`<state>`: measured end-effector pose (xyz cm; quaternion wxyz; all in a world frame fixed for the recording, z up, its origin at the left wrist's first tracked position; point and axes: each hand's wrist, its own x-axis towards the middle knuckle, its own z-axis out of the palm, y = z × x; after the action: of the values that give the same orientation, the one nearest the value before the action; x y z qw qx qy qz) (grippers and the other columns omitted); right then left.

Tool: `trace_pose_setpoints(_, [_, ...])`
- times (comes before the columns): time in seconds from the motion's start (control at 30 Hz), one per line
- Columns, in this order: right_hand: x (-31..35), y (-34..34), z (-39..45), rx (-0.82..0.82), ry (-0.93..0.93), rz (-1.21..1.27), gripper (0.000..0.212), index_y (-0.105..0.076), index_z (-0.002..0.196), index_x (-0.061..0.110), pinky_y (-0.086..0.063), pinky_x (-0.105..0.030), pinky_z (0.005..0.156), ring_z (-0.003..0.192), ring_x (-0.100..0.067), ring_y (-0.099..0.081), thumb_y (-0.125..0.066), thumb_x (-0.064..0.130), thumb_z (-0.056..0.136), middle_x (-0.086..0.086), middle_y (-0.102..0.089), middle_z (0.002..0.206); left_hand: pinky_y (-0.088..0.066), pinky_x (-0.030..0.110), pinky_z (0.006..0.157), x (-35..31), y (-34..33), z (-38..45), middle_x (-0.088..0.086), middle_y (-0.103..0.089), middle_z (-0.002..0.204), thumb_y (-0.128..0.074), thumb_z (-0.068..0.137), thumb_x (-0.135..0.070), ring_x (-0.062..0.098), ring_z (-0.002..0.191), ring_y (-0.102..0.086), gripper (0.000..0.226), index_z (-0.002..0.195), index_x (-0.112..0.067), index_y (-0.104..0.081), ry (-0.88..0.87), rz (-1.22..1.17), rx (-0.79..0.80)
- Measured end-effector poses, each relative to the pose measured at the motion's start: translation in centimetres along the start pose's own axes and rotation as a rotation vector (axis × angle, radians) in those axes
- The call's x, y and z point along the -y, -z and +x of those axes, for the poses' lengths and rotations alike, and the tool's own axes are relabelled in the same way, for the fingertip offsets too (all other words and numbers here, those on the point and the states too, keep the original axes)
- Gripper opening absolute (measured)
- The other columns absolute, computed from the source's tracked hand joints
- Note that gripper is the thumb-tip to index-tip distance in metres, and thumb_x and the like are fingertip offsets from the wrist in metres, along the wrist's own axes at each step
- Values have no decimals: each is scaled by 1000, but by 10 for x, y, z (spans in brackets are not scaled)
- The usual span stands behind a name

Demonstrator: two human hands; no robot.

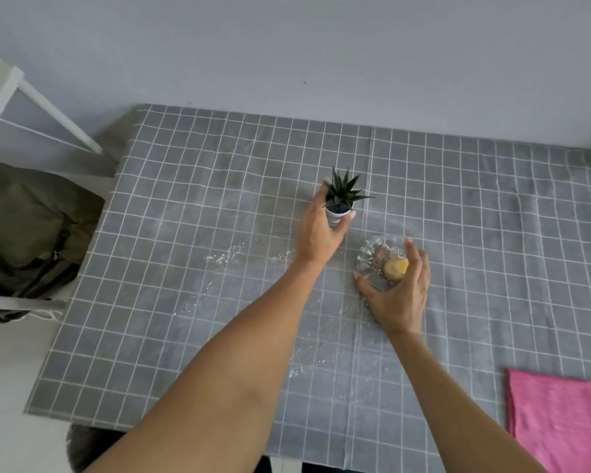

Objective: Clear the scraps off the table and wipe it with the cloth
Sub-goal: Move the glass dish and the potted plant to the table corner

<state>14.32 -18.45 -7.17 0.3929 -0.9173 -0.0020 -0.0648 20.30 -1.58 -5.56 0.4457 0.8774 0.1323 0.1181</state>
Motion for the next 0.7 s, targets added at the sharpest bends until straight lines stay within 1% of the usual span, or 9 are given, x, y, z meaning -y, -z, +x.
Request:
trace_pose_setpoints(0.07, [1, 2, 2, -13, 22, -6, 99, -29, 140, 21, -36, -49, 106, 134, -35, -35, -87, 36, 62, -19, -40, 141, -56, 35, 75, -2, -1, 2, 3, -64, 122, -68, 83, -37, 19, 102, -65, 61, 135, -11, -48, -11, 1, -14])
trace_pose_setpoints(0.17, [3, 5, 7, -26, 68, -19, 97, -34, 138, 17, -42, -49, 99, 121, -34, -44, -89, 29, 58, -16, -45, 131, -54, 29, 79, -3, 5, 1, 7, -61, 128, -69, 83, -29, 23, 106, -63, 66, 140, -8, -43, -29, 48, -57])
trace_pose_setpoints(0.23, [4, 6, 11, -12, 61, -19, 98, -35, 138, 18, -41, -50, 99, 120, -34, -43, -89, 27, 57, -16, -44, 130, -53, 30, 77, -2, 17, 0, 10, -56, 134, -70, 83, -23, 26, 108, -63, 68, 142, -5, -40, -41, 93, -74])
trace_pose_setpoints(0.33, [11, 4, 15, 16, 42, -19, 99, -34, 140, 20, -36, -54, 103, 123, -37, -37, -89, 28, 58, -18, -41, 132, -56, 36, 76, 7, 46, -4, 13, -51, 139, -71, 83, -18, 31, 104, -65, 71, 144, -5, -36, -40, 163, -89])
trace_pose_setpoints(0.37, [14, 3, 17, 20, 44, -24, 100, -34, 141, 20, -35, -54, 103, 123, -38, -37, -89, 28, 58, -19, -41, 132, -57, 39, 79, 12, 57, -5, 14, -50, 139, -71, 83, -17, 32, 106, -64, 73, 144, -5, -34, -42, 180, -95])
trace_pose_setpoints(0.47, [35, -1, 24, 30, 69, -26, 100, -33, 140, 21, -33, -53, 102, 121, -38, -38, -90, 27, 58, -19, -42, 129, -52, 44, 92, 24, 94, -10, 13, -47, 142, -69, 85, -15, 31, 122, -54, 75, 147, -6, -29, -4, 205, -135])
trace_pose_setpoints(0.6, [75, -21, 33, 74, 144, -11, 103, -32, 140, 23, -34, -56, 102, 123, -40, -36, -91, 25, 56, -21, -41, 132, -51, 43, 96, 40, 141, -19, 13, -46, 143, -69, 85, -16, 29, 124, -52, 73, 146, -7, -31, 72, 235, -219])
trace_pose_setpoints(0.7, [109, -44, 36, 122, 191, 17, 101, -32, 142, 23, -33, -56, 104, 127, -38, -33, -90, 25, 59, -18, -37, 136, -48, 41, 99, 54, 175, -28, 12, -45, 144, -68, 86, -20, 29, 125, -51, 75, 148, -9, -28, 132, 233, -281])
